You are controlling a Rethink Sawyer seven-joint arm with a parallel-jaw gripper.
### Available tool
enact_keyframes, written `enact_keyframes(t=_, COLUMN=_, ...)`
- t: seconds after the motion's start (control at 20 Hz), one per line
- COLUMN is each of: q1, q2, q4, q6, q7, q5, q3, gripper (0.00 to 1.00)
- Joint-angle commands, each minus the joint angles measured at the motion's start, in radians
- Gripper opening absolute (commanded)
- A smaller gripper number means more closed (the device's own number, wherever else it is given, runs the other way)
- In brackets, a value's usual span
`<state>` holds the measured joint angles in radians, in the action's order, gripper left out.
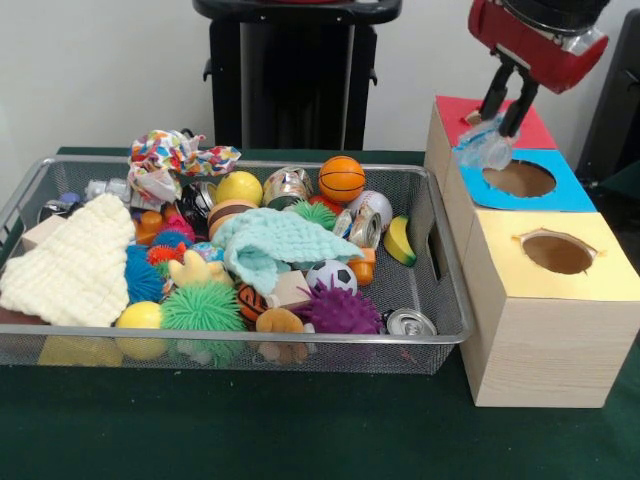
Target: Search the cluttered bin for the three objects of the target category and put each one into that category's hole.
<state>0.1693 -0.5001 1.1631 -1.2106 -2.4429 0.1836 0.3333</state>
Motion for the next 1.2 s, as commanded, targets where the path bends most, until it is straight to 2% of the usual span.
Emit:
enact_keyframes(t=0.05, q1=0.014, q2=0.069, q4=0.129, q6=0.122, q7=-0.306, q5=0.042, q3=-0.024, gripper=0.00)
enact_keyframes(t=0.25, q1=0.025, q2=0.081, q4=0.154, q6=0.155, q7=-0.322, q5=0.064, q3=-0.017, gripper=0.00)
enact_keyframes(t=0.6, q1=0.053, q2=0.073, q4=0.187, q6=0.095, q7=-0.327, q5=0.076, q3=0.013, gripper=0.00)
enact_keyframes(t=0.95, q1=0.062, q2=0.073, q4=0.217, q6=0.116, q7=-0.329, q5=0.120, q3=0.016, gripper=0.00)
enact_keyframes(t=1.2, q1=0.073, q2=0.090, q4=0.211, q6=0.145, q7=-0.348, q5=0.146, q3=0.015, gripper=0.00)
